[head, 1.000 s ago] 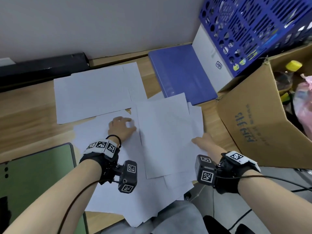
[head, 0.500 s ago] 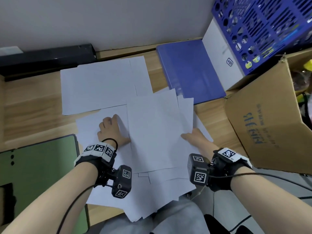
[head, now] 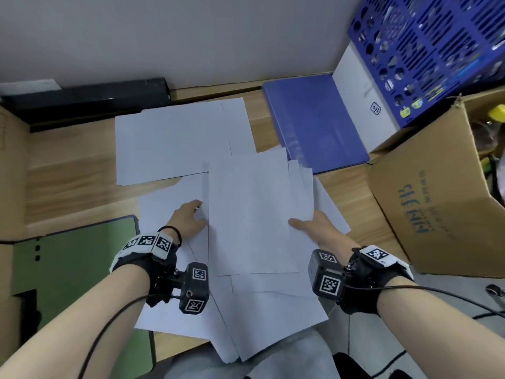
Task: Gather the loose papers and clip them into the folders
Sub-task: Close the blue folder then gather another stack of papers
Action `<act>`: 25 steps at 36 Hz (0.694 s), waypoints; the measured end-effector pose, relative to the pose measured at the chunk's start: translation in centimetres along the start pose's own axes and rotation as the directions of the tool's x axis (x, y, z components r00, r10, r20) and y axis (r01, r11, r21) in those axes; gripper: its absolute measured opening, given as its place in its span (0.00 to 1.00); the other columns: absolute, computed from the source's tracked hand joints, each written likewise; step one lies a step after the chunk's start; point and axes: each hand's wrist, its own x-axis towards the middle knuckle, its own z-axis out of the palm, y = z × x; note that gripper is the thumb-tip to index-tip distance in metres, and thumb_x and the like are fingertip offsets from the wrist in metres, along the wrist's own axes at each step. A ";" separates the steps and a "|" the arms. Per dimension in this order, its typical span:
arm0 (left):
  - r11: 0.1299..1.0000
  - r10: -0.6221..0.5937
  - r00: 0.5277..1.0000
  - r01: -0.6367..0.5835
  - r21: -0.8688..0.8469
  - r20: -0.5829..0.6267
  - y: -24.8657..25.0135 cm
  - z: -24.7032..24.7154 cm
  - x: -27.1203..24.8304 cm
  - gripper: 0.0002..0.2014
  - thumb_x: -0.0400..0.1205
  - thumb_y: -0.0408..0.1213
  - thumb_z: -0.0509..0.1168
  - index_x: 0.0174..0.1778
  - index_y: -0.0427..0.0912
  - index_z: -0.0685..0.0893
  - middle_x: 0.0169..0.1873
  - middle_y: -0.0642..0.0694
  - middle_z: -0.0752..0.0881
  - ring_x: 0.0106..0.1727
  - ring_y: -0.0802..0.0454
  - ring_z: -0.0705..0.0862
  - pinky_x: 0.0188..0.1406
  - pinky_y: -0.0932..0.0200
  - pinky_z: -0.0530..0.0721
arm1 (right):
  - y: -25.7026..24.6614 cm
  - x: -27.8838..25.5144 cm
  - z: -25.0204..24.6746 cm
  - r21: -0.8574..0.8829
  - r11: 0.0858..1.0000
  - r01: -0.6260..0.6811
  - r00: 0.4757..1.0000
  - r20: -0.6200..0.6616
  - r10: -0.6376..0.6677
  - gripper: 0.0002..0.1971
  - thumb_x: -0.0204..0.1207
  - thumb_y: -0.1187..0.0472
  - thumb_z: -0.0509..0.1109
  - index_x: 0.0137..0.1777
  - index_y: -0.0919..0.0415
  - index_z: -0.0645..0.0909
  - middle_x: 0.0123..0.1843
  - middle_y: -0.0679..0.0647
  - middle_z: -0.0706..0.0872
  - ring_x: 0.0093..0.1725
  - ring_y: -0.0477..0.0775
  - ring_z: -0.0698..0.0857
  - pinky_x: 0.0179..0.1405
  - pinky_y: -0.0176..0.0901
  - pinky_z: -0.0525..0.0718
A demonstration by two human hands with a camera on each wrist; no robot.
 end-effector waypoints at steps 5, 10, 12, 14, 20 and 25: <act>0.998 0.037 0.997 -0.040 -0.056 -0.061 0.8 -1.0 -0.4 0.25 0.82 0.33 0.65 0.77 0.38 0.70 0.74 0.38 0.74 0.76 0.41 0.72 0.70 0.54 0.69 | -2.6 -1.8 0.3 -0.040 0.992 0.121 0.992 -0.025 -0.122 0.16 0.81 0.63 0.68 0.68 0.64 0.79 0.59 0.55 0.88 0.56 0.56 0.87 0.56 0.49 0.85; 0.994 0.033 0.992 -0.045 -0.095 -0.125 2.2 -3.1 -0.6 0.23 0.82 0.34 0.63 0.74 0.39 0.74 0.71 0.38 0.78 0.71 0.39 0.76 0.70 0.51 0.72 | -6.5 -3.6 0.6 -0.130 0.926 0.354 0.897 -0.232 -0.376 0.13 0.80 0.65 0.66 0.62 0.57 0.80 0.52 0.45 0.85 0.56 0.49 0.83 0.60 0.45 0.81; 0.988 0.054 0.988 -0.073 -0.133 -0.143 2.2 -3.9 -0.3 0.23 0.79 0.38 0.62 0.72 0.43 0.76 0.69 0.39 0.81 0.67 0.39 0.80 0.68 0.47 0.78 | -8.1 -4.3 0.4 -0.200 0.883 0.424 0.823 -0.322 -0.468 0.11 0.80 0.67 0.65 0.61 0.59 0.79 0.51 0.44 0.81 0.55 0.47 0.79 0.57 0.38 0.75; 0.983 0.071 0.983 -0.098 -0.158 -0.171 2.0 -4.6 0.3 0.25 0.79 0.38 0.61 0.74 0.45 0.75 0.69 0.40 0.81 0.67 0.39 0.81 0.67 0.47 0.79 | -9.7 -4.8 0.1 -0.255 0.866 0.429 0.775 -0.387 -0.499 0.03 0.81 0.66 0.64 0.49 0.61 0.78 0.42 0.47 0.81 0.50 0.53 0.78 0.48 0.39 0.73; 0.969 0.028 0.974 -0.082 -0.233 -0.226 3.0 -6.3 -0.5 0.29 0.81 0.33 0.63 0.79 0.41 0.66 0.73 0.38 0.75 0.70 0.36 0.76 0.64 0.51 0.76 | -13.6 -7.1 -0.1 -0.310 0.807 0.503 0.658 -0.469 -0.590 0.14 0.82 0.65 0.61 0.33 0.56 0.74 0.30 0.46 0.75 0.33 0.50 0.75 0.39 0.42 0.69; 0.858 0.106 0.969 -0.202 -0.473 -0.222 5.1 -7.9 -1.0 0.40 0.79 0.46 0.71 0.83 0.42 0.57 0.80 0.39 0.65 0.79 0.41 0.67 0.76 0.46 0.69 | -16.5 -8.9 0.9 -0.210 0.754 0.623 0.599 -0.492 -0.632 0.06 0.84 0.61 0.61 0.45 0.59 0.76 0.32 0.43 0.74 0.32 0.40 0.73 0.33 0.39 0.71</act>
